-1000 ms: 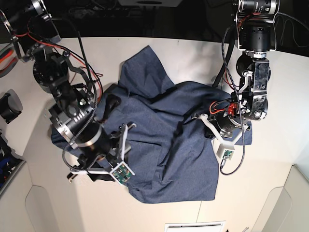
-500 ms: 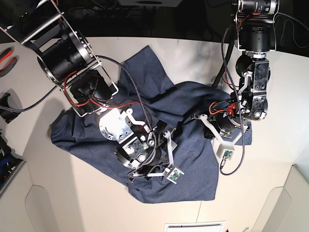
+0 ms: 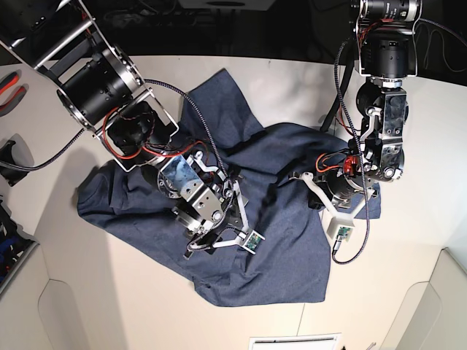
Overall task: Layout the t-shirt on the table in an organized manner, then fold the t-shirt properly
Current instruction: 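Regrasp the t-shirt fabric with the right gripper, then pull the grippers apart to spread the t-shirt flat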
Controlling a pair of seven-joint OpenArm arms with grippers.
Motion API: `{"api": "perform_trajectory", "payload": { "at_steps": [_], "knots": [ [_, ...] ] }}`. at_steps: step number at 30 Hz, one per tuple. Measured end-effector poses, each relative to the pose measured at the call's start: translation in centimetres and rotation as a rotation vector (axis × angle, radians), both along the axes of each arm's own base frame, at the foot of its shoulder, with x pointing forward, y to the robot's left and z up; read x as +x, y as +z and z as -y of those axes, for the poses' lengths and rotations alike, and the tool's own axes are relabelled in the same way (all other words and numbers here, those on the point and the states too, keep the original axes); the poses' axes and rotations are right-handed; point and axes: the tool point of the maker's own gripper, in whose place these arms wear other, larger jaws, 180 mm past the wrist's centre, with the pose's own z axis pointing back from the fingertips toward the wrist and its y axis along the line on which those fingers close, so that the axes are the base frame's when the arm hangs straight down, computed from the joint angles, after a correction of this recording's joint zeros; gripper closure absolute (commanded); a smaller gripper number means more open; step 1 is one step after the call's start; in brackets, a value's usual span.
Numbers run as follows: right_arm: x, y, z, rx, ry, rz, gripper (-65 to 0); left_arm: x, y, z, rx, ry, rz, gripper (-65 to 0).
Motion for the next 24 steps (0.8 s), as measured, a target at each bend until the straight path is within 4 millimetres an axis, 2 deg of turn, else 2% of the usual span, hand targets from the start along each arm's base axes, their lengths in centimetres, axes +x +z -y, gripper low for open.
{"api": "perform_trajectory", "payload": {
  "at_steps": [5, 7, 10, 17, 24],
  "knots": [
    [0.2, -0.4, 0.5, -0.023, 0.007, 0.008, -31.4, 0.0, 0.0, 0.0, -0.001, 0.000, 0.000, 0.0],
    [0.5, -0.2, 0.7, -0.036, -0.005, 0.035, -23.4, 0.0, 0.0, 0.0, 0.000, 0.000, 0.000, 0.0],
    [0.8, -0.2, 1.3, -0.030, -0.023, 0.065, -1.0, 0.0, 0.0, 0.0, 0.000, 0.000, 0.001, 0.0],
    [2.5, 0.9, 3.1, -0.021, -0.046, 0.149, 0.0, -0.5, -0.5, 0.0, 0.000, 0.000, -0.008, 0.0],
    [4.9, 3.3, 3.8, -0.005, -0.074, 0.195, 0.0, -0.6, -0.5, 0.0, 0.001, 0.000, -0.010, 0.0]
  ]
}}
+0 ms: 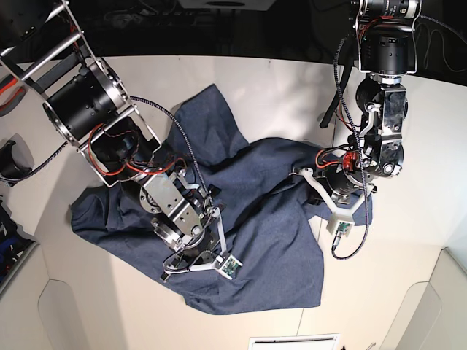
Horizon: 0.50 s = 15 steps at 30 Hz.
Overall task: Layout the t-shirt on the table in an organized manner, then fold the t-shirt properly
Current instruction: 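Pull the grippers apart to spread the t-shirt flat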
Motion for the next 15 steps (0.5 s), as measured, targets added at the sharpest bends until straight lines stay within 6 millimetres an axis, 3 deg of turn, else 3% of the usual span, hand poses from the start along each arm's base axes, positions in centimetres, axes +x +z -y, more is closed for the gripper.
{"api": "perform_trajectory", "payload": {
  "at_steps": [7, 10, 15],
  "knots": [
    [0.1, 0.1, 0.1, 0.014, -0.008, -0.003, 0.0, -0.7, 1.6, 5.2, -0.186, -0.179, 0.042, 0.0],
    [0.1, 0.1, 0.1, 0.014, -0.008, -0.002, 0.0, -1.2, 0.2, 5.3, -0.134, -0.185, 0.005, 0.0],
    [0.2, 0.1, 0.2, 0.013, -0.009, -0.002, 0.0, -2.9, -3.7, 3.8, -0.111, -0.109, -0.135, 0.0]
  ]
}}
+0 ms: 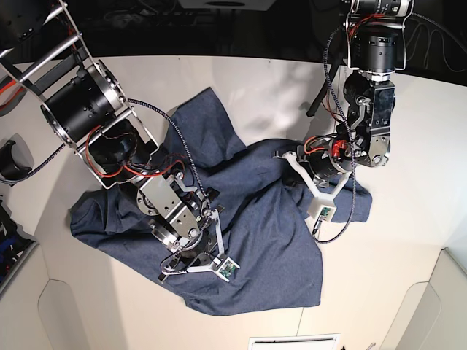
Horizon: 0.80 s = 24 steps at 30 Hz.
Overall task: Layout the t-shirt on the table in an organized manner, then fold the t-shirt properly
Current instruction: 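Pull the grippers apart to spread the t-shirt flat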
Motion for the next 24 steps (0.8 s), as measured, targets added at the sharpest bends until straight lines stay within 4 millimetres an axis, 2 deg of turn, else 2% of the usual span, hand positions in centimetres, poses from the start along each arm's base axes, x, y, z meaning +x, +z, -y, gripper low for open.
{"api": "perform_trajectory", "payload": {
  "at_steps": [6, 11, 14, 17, 22, 24],
  "knots": [
    [0.1, 0.1, 0.0, 0.000, -0.001, 0.001, 0.0, -2.0, -1.4, -0.8, 0.000, -0.001, -0.049, 0.0],
    [0.2, 0.0, 0.5, -0.004, 0.003, -0.002, 0.0, -3.8, -2.0, -3.8, 0.019, -0.005, -0.054, 0.0],
    [0.5, 0.1, 1.9, -0.019, -0.014, 0.011, 0.0, -4.6, -2.2, -5.9, 0.053, -0.002, -0.056, 0.0],
    [0.8, 0.2, 3.6, -0.038, -0.027, 0.023, 0.0, -4.9, -2.1, -7.7, 0.084, 0.001, -0.059, 0.0],
    [0.9, 0.3, 3.4, -0.029, -0.020, 0.033, 0.0, -5.0, -2.1, -8.9, 0.110, 0.002, -0.063, 0.0],
    [1.5, 1.0, 3.6, -0.027, -0.011, 0.053, 0.0, -5.0, -2.1, -9.0, 0.113, 0.001, -0.065, 0.0]
  ]
}}
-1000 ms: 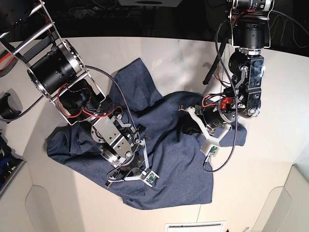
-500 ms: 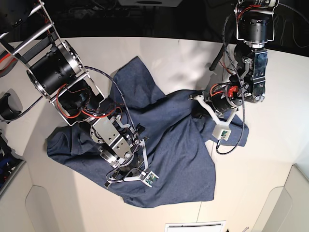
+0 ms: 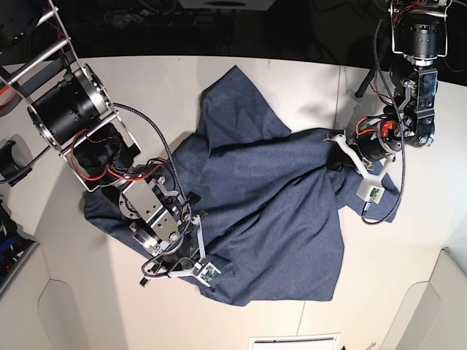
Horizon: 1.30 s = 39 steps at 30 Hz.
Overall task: Layout the t-shirt on the table in an organized manner, then fold the t-shirt properly
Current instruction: 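Pull the grippers apart to spread the t-shirt flat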
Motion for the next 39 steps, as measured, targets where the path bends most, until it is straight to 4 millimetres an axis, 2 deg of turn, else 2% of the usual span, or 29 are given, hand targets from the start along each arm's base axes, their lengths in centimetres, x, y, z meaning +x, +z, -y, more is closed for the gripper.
{"api": "perform_trajectory", "payload": {
  "at_steps": [3, 6, 9, 15, 17, 18, 19, 20, 21, 30, 34, 35, 38, 39],
  "knots": [
    [2.2, 2.8, 1.3, -0.012, -0.008, 0.061, 0.0, -0.5, -0.2, 0.2, 0.007, -0.034, -0.012, 0.0],
    [5.1, 7.0, 3.1, -0.012, -0.040, 0.147, 0.0, -1.2, -0.4, 0.1, 0.004, -0.043, -0.012, 0.0],
    [7.0, 10.4, 3.3, 0.025, -0.053, 0.202, 0.0, -2.0, -0.6, -0.4, 0.009, -0.051, -0.012, 0.0],
    [8.4, 13.3, 2.7, 0.051, -0.019, 0.271, 0.0, -4.5, -0.9, -3.4, 0.049, -0.058, -0.029, 0.0],
    [8.6, 13.8, 2.7, 0.056, -0.012, 0.289, 0.0, -5.0, -1.0, -4.1, 0.063, -0.058, -0.035, 0.0],
    [8.6, 13.7, 2.9, 0.054, -0.016, 0.290, -4.0, -5.0, -0.9, -4.3, 0.066, -0.058, -0.036, 0.0],
    [8.5, 13.6, 3.0, 0.052, -0.017, 0.288, -14.7, -5.0, -0.9, -4.4, 0.068, -0.059, -0.037, 0.0],
    [8.5, 13.3, 3.2, 0.047, -0.020, 0.281, -21.6, -5.0, -0.9, -4.4, 0.069, -0.059, -0.037, 0.0],
    [8.4, 12.9, 3.4, 0.044, -0.026, 0.274, -22.7, -5.1, -0.9, -4.4, 0.069, -0.059, -0.037, 0.0],
    [8.4, 12.5, 4.7, 0.022, -0.049, 0.272, -22.5, -5.1, -0.8, -4.4, 0.077, -0.067, -0.037, 0.0],
    [8.5, 12.6, 6.3, 0.019, -0.083, 0.283, -21.8, -5.0, -0.8, -4.5, 0.081, -0.069, -0.033, 0.0],
    [8.5, 12.7, 6.7, 0.022, -0.099, 0.291, -18.9, -5.0, -0.8, -4.5, 0.081, -0.069, -0.032, 0.0],
    [8.2, 12.2, 7.2, 0.066, -0.138, 0.273, 0.0, -5.1, -0.8, -4.5, 0.081, -0.069, -0.033, 0.0],
    [8.0, 11.7, 7.3, 0.071, -0.151, 0.258, 0.0, -5.1, -0.8, -4.5, 0.081, -0.069, -0.032, 0.0]
  ]
}}
